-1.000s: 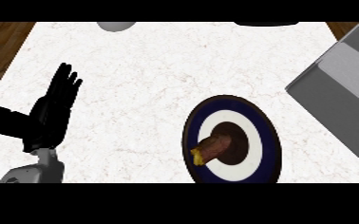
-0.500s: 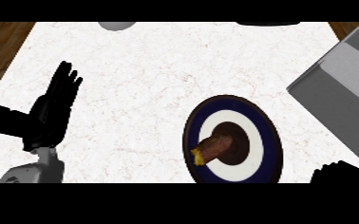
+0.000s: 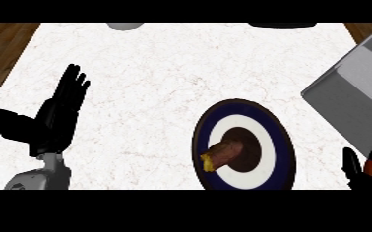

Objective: Pick the tomato from the plate and place it in the cardboard box

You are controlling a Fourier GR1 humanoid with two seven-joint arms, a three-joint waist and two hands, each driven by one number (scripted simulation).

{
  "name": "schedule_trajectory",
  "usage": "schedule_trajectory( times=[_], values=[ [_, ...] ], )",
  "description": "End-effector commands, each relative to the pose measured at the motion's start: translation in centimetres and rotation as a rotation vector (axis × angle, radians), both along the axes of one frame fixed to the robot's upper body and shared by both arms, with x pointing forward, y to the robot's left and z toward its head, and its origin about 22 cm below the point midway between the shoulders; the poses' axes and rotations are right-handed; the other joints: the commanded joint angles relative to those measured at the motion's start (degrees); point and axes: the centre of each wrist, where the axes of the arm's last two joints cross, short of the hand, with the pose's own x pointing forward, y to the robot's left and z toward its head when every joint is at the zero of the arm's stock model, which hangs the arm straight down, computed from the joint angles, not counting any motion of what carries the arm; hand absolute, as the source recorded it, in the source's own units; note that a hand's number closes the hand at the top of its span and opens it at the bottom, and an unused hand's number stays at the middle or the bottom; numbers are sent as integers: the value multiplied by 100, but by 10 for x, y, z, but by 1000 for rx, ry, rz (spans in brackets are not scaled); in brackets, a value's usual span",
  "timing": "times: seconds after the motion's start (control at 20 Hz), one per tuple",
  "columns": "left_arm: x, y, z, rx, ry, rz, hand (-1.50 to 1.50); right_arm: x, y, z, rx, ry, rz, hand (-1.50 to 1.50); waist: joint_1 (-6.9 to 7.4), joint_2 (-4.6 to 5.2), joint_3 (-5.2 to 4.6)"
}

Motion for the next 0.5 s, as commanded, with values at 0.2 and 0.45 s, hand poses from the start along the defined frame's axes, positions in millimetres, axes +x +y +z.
schedule_trajectory(
  times=[0.2,0.45],
  values=[
    [0,-4,11,4,-1,-18,0,70,-93,31,40,-53,-127,150,85,7,4],
    [10,-6,-2,-7,-4,-23,0,105,-129,26,-54,-31,-123,150,76,15,2]
  ],
)
